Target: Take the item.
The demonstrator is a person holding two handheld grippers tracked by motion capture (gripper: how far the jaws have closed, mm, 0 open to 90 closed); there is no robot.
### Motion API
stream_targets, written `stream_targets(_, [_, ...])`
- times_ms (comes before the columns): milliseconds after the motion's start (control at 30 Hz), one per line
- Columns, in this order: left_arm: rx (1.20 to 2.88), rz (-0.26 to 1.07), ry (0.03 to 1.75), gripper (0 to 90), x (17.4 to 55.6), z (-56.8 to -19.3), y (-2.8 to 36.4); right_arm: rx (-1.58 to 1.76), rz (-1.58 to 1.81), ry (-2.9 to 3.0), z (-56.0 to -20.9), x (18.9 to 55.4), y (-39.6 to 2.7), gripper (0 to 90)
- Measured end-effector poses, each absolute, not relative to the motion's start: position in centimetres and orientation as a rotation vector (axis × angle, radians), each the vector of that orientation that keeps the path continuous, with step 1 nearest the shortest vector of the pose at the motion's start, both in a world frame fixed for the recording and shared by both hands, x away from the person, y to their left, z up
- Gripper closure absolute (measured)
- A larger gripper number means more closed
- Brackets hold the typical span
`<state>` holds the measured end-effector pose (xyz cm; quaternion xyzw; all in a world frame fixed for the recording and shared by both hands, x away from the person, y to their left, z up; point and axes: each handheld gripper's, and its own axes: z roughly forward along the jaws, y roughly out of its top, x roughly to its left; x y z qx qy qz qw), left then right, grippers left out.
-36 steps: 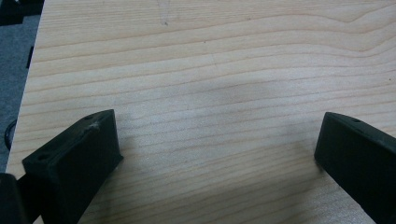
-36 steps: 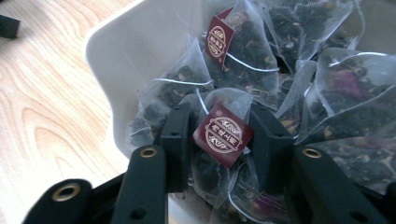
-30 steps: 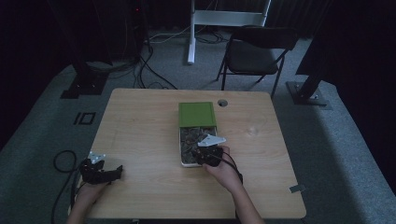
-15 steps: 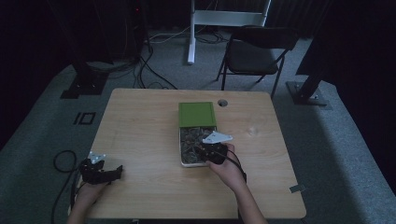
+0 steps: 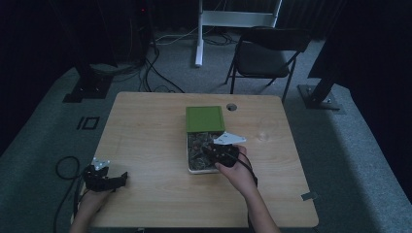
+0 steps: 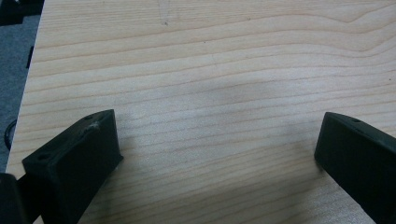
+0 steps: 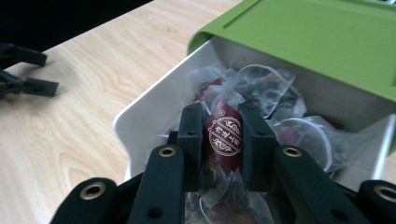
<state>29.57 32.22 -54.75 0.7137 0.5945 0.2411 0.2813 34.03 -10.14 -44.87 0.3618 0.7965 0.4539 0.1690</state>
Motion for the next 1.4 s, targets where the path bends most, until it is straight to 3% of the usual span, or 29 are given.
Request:
stream_targets(633, [1.914,0.646,1.592,0.5,29.6,-54.7,32.2,1.004,1.317,2.225,-42.9,34.4,-10.6,74.2])
stream_targets(1400, [1.913,0.647,1.592,0.5,29.6,-54.8,32.2,1.056,1.284,2.140,-42.1,35.4,-14.1,74.2])
